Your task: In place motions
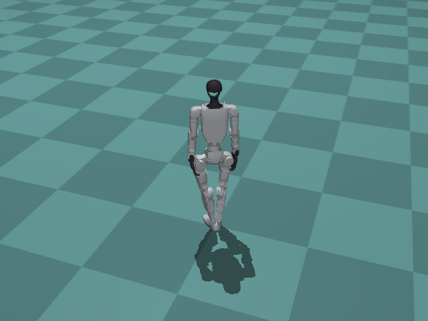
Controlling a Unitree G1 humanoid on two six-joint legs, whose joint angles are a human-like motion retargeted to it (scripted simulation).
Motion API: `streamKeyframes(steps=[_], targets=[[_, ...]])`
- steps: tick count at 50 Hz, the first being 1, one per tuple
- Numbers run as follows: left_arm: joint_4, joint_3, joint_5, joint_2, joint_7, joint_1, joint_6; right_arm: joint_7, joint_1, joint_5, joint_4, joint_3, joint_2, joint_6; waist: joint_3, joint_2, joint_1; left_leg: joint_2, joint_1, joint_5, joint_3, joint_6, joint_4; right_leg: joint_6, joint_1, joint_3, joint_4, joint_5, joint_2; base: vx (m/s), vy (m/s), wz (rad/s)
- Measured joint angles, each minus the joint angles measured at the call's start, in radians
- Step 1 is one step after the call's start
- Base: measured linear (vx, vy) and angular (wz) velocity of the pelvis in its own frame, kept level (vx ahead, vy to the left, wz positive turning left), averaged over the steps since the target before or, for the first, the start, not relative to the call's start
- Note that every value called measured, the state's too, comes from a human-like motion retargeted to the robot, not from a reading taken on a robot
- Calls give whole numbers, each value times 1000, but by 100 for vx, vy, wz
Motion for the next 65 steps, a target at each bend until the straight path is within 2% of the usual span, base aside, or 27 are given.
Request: streamKeyframes(steps=[6,15,20,26,30,33,35,38,40,42,44,47,50,53,58,60,62,63,65], targets=[[16,-22,22,9,29,7,6,17,-13,44,-36,2,20,-17,16,-6,17,4,19,3,-9,-2,5,-5,26,-15,4,-10,4,7,-3,22],[-31,-5,-10,3,11,2,6,18,-9,-1,-32,26,10,-21,21,-25,28,13,16,-31,-6,-19,58,-12,33,3,20,-24,-8,7,-2,6],[-36,-25,-21,-3,20,-4,0,16,-5,-6,-18,1,-2,-22,16,-28,-51,-1,17,-67,-106,-33,127,1,22,-36,44,-32,-49,5,1,47],[-25,2,-83,-38,20,5,-12,8,-2,-2,-14,-28,-19,-16,18,-30,-136,-54,83,-87,-302,42,127,15,6,-24,77,-27,-109,7,6,-27],[-16,29,-132,-51,38,11,-16,7,4,22,-20,-42,-24,-18,24,-36,-109,-102,73,-53,-468,118,137,19,-31,116,103,-8,-125,11,6,-190],[-4,18,-121,-40,26,5,-10,12,6,38,-29,-58,-26,-20,32,-36,-100,-106,70,-30,-554,108,127,19,-64,210,110,14,-119,7,4,-210],[-2,5,-99,-29,7,2,-9,16,4,38,-39,-63,-28,-21,37,-35,-78,-88,41,-44,-471,88,128,23,-90,290,107,39,-104,3,1,-264],[-12,-20,-70,-12,-38,2,-2,19,-9,28,-56,-56,-33,-22,47,-19,-19,-39,-22,-89,-167,115,150,27,-138,441,91,103,-43,-1,-1,-347],[-22,-32,-57,1,-78,3,-1,20,-23,25,-69,-38,-35,-19,57,-5,-14,-11,-50,-92,-58,111,144,26,-170,521,89,126,-1,-10,0,-306],[-35,-57,-47,21,-103,2,-1,11,-37,37,-79,-30,-32,-22,66,12,-107,12,-27,-101,6,98,109,20,-198,504,91,121,6,-9,-3,-148],[-48,-79,-28,43,-111,3,-5,4,-48,60,-80,-31,-30,-32,81,30,-166,21,-1,-110,55,95,69,3,-221,461,92,103,11,-6,0,-187],[-49,-91,14,66,-106,8,-3,16,-55,91,-68,-37,-35,-39,91,39,-162,45,7,-135,179,80,48,-35,-248,364,98,69,-1,8,-6,-295],[-29,-80,39,74,-87,20,7,14,-55,99,-44,-50,-49,-19,92,55,-128,80,21,-166,338,57,25,-96,-258,115,114,8,-46,17,-9,-376],[-15,-54,30,67,-78,30,10,-26,-59,118,-16,-81,-59,0,99,68,-97,102,44,-193,486,30,5,-134,-231,-136,137,-60,-90,24,-10,-352],[-6,-48,27,47,-59,32,21,-49,-56,227,23,-168,-71,12,99,107,-60,147,65,-236,665,-20,1,-145,-146,-534,173,-154,-139,33,-7,-286],[-5,-58,30,39,-43,23,28,-65,-42,263,33,-203,-75,11,93,131,-57,171,69,-249,714,-40,8,-135,-91,-719,172,-151,-149,37,-8,-204],[-11,-71,35,30,-31,0,36,-97,-32,303,57,-235,-82,4,82,145,-65,182,68,-264,735,-58,23,-121,-44,-885,130,-87,-137,37,-8,-141],[-18,-75,36,26,-29,-8,38,-112,-28,315,70,-245,-86,1,79,145,-67,181,71,-271,744,-65,30,-115,-38,-901,112,-47,-133,39,-10,-114],[-42,-82,35,19,-27,-23,36,-142,-18,339,105,-263,-91,-3,72,146,-71,181,79,-284,759,-82,43,-146,-50,-848,94,32,-129,36,-5,-109]])
